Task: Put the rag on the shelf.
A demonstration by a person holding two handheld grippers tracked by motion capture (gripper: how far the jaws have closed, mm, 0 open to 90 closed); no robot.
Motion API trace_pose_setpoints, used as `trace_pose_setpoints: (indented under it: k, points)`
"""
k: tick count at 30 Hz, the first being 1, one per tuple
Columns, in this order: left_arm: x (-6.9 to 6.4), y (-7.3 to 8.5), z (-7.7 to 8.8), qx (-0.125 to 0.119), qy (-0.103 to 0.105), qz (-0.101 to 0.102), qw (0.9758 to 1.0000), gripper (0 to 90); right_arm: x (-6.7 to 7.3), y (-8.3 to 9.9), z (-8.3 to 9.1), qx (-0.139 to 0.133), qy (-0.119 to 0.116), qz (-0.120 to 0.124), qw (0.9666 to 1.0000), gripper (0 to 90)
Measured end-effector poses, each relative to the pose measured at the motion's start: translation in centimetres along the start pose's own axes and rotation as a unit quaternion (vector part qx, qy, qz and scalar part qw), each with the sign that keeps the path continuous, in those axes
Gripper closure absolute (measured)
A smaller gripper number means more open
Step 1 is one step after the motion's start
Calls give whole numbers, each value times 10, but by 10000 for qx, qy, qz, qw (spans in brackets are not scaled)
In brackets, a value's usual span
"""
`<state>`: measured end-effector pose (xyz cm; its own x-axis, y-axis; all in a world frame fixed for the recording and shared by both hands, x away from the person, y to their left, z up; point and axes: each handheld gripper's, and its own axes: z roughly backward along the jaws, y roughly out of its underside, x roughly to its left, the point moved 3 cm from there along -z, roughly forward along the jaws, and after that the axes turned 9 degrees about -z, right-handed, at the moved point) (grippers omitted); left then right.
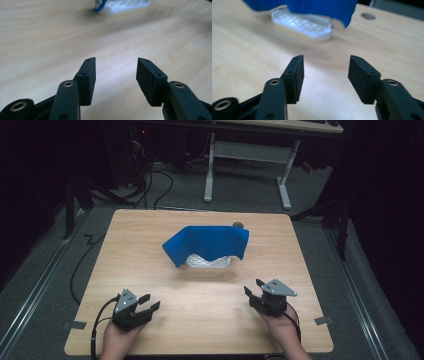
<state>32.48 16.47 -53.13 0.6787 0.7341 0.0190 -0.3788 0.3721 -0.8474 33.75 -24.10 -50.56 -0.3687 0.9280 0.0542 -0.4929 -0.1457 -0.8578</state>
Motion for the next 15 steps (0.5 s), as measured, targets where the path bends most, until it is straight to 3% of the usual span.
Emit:
trace_pose_setpoints:
  k: [2, 4, 6, 9, 15]
  points:
    - [-6, 5, 7, -80, 72, 80, 9999, 491, 4, 15, 5, -156, 76, -72, 9998, 472]
    - [-8, 8, 4, 4, 168, 96, 9998, 491, 4, 29, 7, 30, -21, -169, 9999, 465]
    - [-8, 8, 0, 74, 200, 97, 9997, 478, 2, 28, 6, -16, 42, -28, 10000, 461]
    - [-8, 9, -5, 106, 252, 172, 9995, 476, -3, 29, -1, 105, 8, -197, 9998, 458]
    - [-6, 9, -8, 144, 204, 213, 9995, 456, -6, 31, -3, 61, -54, -99, 9999, 462]
